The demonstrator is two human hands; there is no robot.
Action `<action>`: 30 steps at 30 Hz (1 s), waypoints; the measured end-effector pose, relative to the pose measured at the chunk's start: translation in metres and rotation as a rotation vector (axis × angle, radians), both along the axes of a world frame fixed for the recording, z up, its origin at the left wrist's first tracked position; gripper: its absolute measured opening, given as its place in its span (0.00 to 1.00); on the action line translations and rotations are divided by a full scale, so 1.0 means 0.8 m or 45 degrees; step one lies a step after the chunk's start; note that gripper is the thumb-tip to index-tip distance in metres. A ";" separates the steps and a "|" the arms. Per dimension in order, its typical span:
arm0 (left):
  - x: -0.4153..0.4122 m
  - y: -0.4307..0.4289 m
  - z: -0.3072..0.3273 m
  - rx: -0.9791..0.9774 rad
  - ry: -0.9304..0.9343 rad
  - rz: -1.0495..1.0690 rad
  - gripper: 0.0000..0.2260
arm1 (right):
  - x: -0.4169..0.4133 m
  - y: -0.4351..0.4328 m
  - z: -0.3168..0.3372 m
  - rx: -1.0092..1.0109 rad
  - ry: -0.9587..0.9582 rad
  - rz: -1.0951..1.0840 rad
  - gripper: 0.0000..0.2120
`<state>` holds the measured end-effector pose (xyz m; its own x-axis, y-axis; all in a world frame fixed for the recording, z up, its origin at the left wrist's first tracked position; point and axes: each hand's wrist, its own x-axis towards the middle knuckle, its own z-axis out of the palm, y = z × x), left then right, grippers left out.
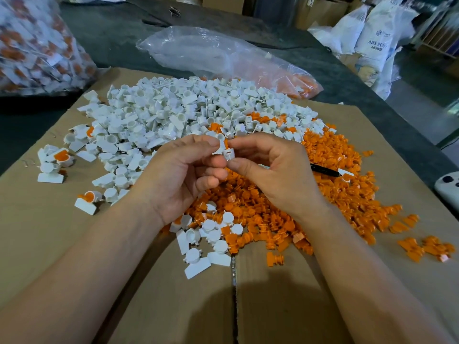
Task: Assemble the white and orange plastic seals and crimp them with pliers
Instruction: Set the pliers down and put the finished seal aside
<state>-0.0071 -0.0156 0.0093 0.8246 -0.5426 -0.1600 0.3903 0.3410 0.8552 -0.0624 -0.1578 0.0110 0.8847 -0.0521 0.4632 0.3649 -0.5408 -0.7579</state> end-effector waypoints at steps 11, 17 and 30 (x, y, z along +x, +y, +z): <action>-0.001 0.001 0.000 -0.007 -0.027 -0.002 0.07 | 0.001 -0.001 -0.003 0.019 0.024 0.013 0.16; -0.002 0.000 -0.002 0.055 -0.108 0.003 0.08 | 0.000 0.000 0.000 0.035 0.039 -0.002 0.14; 0.000 0.001 -0.004 0.121 -0.139 0.076 0.12 | -0.001 -0.004 0.001 -0.020 0.043 -0.030 0.18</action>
